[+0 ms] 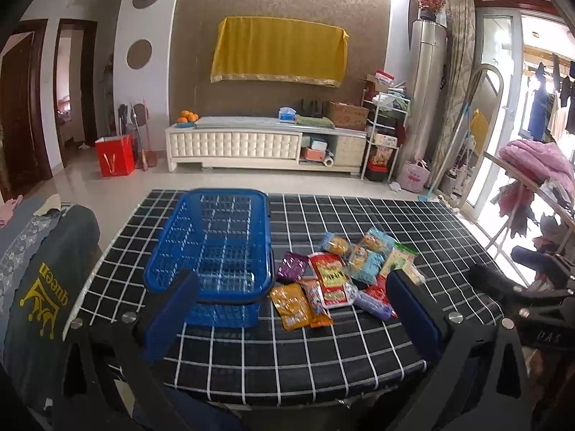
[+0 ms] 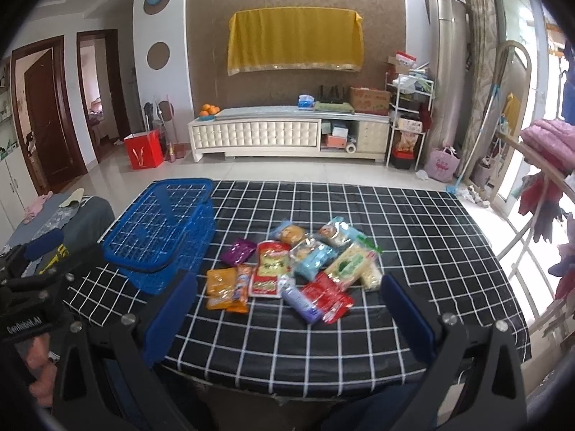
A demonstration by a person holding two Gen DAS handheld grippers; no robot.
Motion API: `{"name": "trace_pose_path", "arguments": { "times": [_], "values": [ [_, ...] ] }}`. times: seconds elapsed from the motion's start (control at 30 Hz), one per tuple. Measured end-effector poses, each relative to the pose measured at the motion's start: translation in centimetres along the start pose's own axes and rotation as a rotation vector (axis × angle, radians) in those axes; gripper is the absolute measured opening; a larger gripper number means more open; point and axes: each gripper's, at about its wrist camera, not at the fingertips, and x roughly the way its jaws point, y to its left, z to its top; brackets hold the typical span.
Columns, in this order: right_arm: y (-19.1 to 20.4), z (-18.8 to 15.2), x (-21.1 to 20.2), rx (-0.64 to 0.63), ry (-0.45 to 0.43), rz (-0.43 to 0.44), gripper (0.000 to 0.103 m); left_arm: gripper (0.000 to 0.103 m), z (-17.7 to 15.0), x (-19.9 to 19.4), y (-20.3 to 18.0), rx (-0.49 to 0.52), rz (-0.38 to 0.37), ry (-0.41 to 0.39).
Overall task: Organize snacks
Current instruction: 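Lower the left tool onto the blue-and-white bread pack while the right tool approaches the pile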
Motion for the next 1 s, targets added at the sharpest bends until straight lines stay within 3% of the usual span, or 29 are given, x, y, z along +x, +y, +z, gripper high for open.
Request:
{"name": "trace_pose_path", "arguments": {
  "times": [0.27,0.37,0.53,0.63,0.7,1.0],
  "values": [
    [-6.2,1.8,1.6,0.127,-0.050,-0.029,0.103,0.103,1.3,2.5,-2.5,0.080,0.039,-0.026],
    [-7.3,2.3,3.1,0.098,-0.007,-0.053,0.103,0.103,1.7,4.6,-3.6,0.076,0.015,0.005],
    [-8.8,3.0,6.1,0.061,0.083,0.040,0.103,0.103,2.7,9.2,-5.4,0.045,-0.040,0.101],
    [-9.6,3.5,7.9,0.017,0.115,0.030,0.103,0.103,3.1,12.6,-6.6,0.008,-0.127,0.216],
    [-10.2,3.8,9.3,-0.017,0.139,0.023,0.103,0.103,3.2,14.5,-7.5,0.005,-0.143,0.257],
    [-13.3,4.0,15.9,-0.049,0.267,0.036,0.103,0.103,3.4,21.9,-12.1,0.146,-0.186,0.408]
  ]
}}
